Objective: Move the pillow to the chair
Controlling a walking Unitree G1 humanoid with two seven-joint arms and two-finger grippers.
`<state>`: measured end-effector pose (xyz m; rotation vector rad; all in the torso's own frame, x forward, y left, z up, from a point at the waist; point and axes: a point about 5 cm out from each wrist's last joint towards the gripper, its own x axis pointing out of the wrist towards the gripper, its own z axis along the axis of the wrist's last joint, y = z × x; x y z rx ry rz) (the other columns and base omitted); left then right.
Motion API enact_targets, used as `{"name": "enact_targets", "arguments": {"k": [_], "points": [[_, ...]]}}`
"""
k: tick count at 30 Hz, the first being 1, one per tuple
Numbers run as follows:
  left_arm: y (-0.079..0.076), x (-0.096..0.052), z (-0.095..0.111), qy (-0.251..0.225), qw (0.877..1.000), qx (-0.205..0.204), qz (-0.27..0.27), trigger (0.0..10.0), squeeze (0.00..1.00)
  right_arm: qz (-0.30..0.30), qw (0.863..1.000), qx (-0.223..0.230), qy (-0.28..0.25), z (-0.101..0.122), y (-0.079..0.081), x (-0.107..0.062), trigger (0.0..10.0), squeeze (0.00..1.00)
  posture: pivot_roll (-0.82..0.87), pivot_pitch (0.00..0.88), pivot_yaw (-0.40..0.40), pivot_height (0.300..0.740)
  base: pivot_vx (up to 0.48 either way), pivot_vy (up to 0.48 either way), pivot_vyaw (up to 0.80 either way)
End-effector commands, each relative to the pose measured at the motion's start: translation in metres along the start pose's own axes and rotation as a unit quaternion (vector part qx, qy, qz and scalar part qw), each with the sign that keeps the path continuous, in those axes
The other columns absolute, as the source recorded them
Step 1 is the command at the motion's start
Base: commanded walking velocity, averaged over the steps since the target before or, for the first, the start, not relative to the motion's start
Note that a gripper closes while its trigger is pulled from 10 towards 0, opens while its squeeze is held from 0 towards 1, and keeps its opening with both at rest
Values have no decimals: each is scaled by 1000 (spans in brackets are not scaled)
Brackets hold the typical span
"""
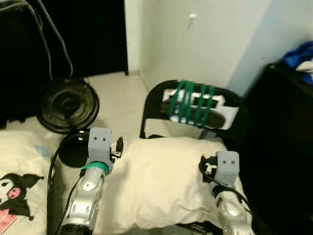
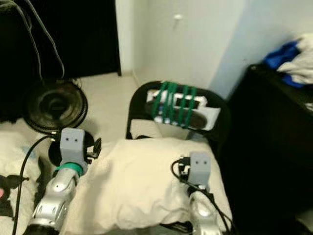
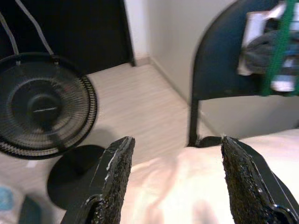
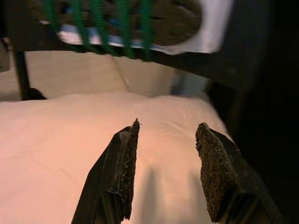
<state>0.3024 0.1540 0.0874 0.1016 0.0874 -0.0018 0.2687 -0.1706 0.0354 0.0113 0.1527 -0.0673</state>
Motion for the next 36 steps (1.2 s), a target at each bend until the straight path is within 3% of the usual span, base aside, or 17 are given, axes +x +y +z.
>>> {"name": "enact_targets", "arguments": {"k": [1,15,27,36], "points": [[7,-2,-5,10,1000,3,12,10000,0,9,1000,11,9,-3,5,-2,10000,0,71,33,-5,740,0,0,0],[14,-1,-2,7,1000,4,27,10000,0,19,999,27,22,0,9,5,10000,0,82,45,-21,740,0,0,0],[11,6,4,3,1000,15,11,10000,0,12,1000,-10,14,3,14,9,10000,0,90,28,21,740,0,0,0],[5,10,7,-1,1000,16,-3,10000,0,17,999,-25,12,5,16,11,10000,0,83,20,28,740,0,0,800]]}}
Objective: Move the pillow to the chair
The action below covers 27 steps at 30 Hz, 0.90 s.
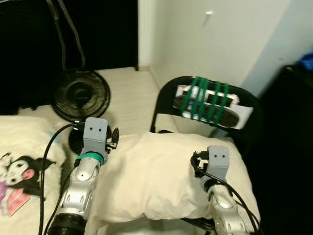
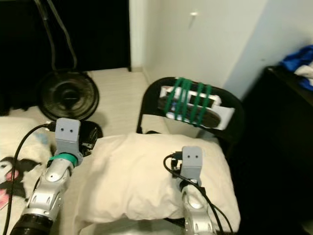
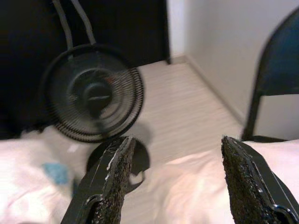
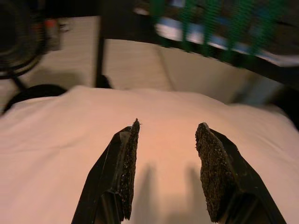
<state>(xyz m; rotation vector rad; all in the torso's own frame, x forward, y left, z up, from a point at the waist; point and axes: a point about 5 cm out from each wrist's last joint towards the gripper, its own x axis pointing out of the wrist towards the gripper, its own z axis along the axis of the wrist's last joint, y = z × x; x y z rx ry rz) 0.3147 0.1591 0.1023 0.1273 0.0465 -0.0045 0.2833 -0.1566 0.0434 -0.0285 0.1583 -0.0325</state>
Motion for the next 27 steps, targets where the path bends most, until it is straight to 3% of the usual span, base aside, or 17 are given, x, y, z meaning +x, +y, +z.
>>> {"name": "enact_targets", "arguments": {"k": [1,27], "points": [[-3,-2,-9,20,1000,2,-4,10000,0,1,1000,-7,10,-4,1,-1,10000,0,84,21,26,740,0,0,800],[3,-10,-11,16,1000,0,16,10000,0,12,1000,-12,14,-6,5,1,10000,0,98,21,-3,740,0,0,800]]}}
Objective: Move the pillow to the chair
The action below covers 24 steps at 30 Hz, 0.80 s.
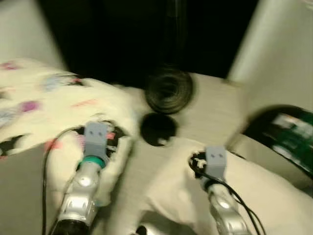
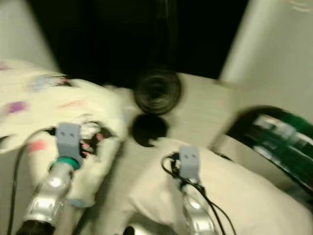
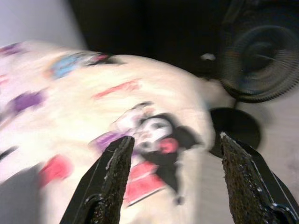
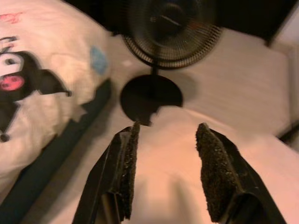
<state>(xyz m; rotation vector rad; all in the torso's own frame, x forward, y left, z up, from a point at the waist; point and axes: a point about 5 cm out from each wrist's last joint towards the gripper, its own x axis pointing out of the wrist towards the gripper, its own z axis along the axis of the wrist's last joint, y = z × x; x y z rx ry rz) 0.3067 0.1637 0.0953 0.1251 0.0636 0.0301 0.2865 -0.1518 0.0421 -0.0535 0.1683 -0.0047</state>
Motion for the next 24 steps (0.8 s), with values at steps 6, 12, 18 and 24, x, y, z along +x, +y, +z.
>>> {"name": "enact_targets", "arguments": {"k": [6,12,18,24], "points": [[1,-5,-5,9,1000,7,-1,10000,0,3,1000,6,12,-7,3,-3,10000,0,108,10,-2,740,0,0,800],[2,-6,-7,12,1000,11,-3,10000,0,6,1000,9,15,-9,5,-2,10000,0,109,3,0,740,0,0,800],[1,-6,-8,17,1000,15,-8,10000,0,8,1000,9,16,-10,5,-2,10000,0,114,0,-3,740,0,0,800],[1,-6,-8,19,1000,16,-10,10000,0,9,1000,9,16,-10,6,-2,10000,0,116,0,-5,740,0,0,800]]}}
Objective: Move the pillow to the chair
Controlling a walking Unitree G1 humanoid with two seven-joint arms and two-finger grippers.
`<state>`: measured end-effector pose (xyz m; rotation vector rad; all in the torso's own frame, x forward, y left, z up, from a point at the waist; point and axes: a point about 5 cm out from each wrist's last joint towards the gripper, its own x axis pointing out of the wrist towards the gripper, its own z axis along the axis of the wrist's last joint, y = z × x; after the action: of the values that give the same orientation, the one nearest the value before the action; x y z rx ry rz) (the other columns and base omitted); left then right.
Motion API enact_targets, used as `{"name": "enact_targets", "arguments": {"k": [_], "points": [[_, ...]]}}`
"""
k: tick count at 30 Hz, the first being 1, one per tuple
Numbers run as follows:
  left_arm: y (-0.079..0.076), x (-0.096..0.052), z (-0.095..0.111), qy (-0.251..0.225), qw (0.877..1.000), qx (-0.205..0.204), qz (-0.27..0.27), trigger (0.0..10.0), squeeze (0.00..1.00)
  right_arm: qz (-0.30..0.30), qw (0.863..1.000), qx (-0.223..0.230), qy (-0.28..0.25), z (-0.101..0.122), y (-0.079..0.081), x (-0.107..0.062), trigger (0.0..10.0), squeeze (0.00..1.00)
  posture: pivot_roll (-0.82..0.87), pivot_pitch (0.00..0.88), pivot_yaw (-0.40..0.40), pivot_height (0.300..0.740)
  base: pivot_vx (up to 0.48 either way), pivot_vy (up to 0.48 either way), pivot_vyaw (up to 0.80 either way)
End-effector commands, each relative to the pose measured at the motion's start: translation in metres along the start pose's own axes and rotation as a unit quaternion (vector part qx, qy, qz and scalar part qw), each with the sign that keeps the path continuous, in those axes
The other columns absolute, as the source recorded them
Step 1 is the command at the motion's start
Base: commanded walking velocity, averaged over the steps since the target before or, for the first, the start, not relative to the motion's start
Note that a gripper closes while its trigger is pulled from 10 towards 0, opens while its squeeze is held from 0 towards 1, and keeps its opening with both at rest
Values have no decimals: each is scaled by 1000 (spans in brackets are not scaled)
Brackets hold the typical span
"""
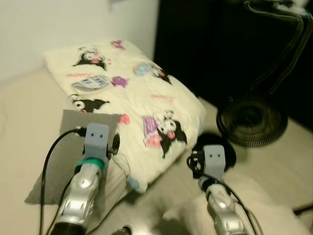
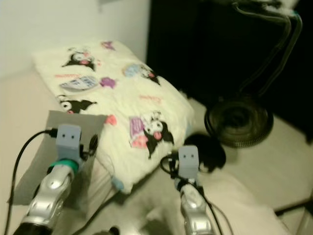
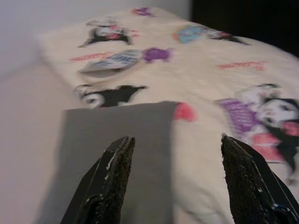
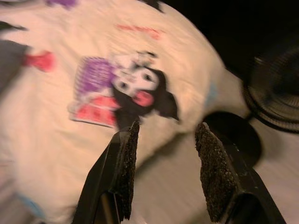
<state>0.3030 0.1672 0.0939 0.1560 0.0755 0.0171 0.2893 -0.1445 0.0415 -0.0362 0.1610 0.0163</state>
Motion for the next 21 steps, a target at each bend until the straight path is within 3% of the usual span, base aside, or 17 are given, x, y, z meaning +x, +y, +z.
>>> {"name": "enact_targets", "arguments": {"k": [1,21], "points": [[-3,-2,-6,15,1000,2,-4,10000,0,-2,1000,2,20,-10,-2,-5,10000,0,116,0,-5,740,0,0,800],[-1,-6,-13,34,999,15,2,10000,0,2,1000,3,23,-11,-2,-2,10000,0,127,23,-13,740,0,0,800]]}}
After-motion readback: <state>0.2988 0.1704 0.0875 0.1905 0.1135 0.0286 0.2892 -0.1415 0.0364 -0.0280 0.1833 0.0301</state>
